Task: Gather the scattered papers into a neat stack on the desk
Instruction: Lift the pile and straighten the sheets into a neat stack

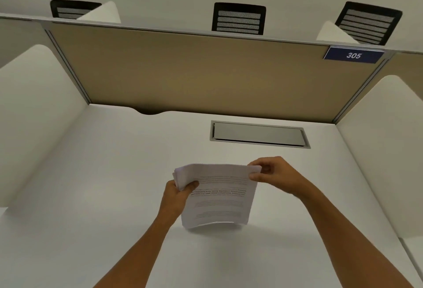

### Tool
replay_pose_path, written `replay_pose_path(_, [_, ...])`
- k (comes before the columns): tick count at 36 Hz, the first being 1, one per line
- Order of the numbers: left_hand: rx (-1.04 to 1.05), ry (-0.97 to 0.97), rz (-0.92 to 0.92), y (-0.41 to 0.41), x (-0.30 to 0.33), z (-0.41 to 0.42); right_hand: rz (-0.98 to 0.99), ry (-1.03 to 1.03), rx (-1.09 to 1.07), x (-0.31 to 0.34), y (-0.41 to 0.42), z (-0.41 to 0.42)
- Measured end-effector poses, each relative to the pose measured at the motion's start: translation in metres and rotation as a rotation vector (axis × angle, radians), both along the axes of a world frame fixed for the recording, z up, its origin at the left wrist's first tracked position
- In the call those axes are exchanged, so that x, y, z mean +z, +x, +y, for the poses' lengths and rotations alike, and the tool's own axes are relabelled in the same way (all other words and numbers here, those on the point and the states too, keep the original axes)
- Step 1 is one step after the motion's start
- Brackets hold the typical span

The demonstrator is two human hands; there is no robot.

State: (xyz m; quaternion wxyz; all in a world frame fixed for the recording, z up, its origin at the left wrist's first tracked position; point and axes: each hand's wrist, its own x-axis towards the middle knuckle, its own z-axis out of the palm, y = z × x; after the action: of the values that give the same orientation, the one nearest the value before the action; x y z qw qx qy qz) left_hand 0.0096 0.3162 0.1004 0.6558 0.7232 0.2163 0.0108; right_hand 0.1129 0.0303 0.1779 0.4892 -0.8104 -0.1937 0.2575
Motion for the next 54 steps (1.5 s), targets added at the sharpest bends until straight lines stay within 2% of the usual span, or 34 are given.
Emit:
replay_pose_path(3, [0.032,-0.033,0.011,-0.004,0.000,-0.001,0.124,0.214,-0.123,-0.029,-0.017,0.000])
replay_pose_path(6, [0.010,-0.036,0.023,-0.006,-0.002,-0.001,0.155,0.285,-0.184,-0.053,-0.035,0.010])
replay_pose_path(11, [-0.029,-0.065,0.003,-0.007,0.001,-0.001,0.144,0.261,-0.246,-0.077,-0.055,0.026])
replay_pose_path(18, [-0.193,-0.074,-0.028,-0.013,-0.005,0.000,0.194,0.214,-0.367,-0.096,-0.071,0.040])
replay_pose_path(24, [-0.135,-0.046,-0.049,-0.014,-0.008,-0.002,0.166,0.224,-0.378,-0.096,-0.074,0.041])
replay_pose_path(28, [-0.174,-0.058,-0.051,-0.021,-0.014,-0.005,0.138,0.242,-0.372,-0.100,-0.080,0.038])
replay_pose_path(32, [-0.163,-0.065,-0.004,-0.028,-0.025,-0.011,0.161,0.230,-0.385,-0.108,-0.087,0.039])
replay_pose_path(40, [-0.107,-0.074,-0.049,-0.026,-0.025,-0.009,0.167,0.249,-0.411,-0.106,-0.084,0.035])
replay_pose_path(47, [-0.057,-0.018,0.067,-0.035,-0.036,-0.014,0.229,0.192,-0.387,-0.116,-0.094,0.037])
replay_pose_path(54, [-0.037,-0.031,0.016,-0.036,-0.030,-0.015,0.200,0.224,-0.400,-0.110,-0.096,0.035])
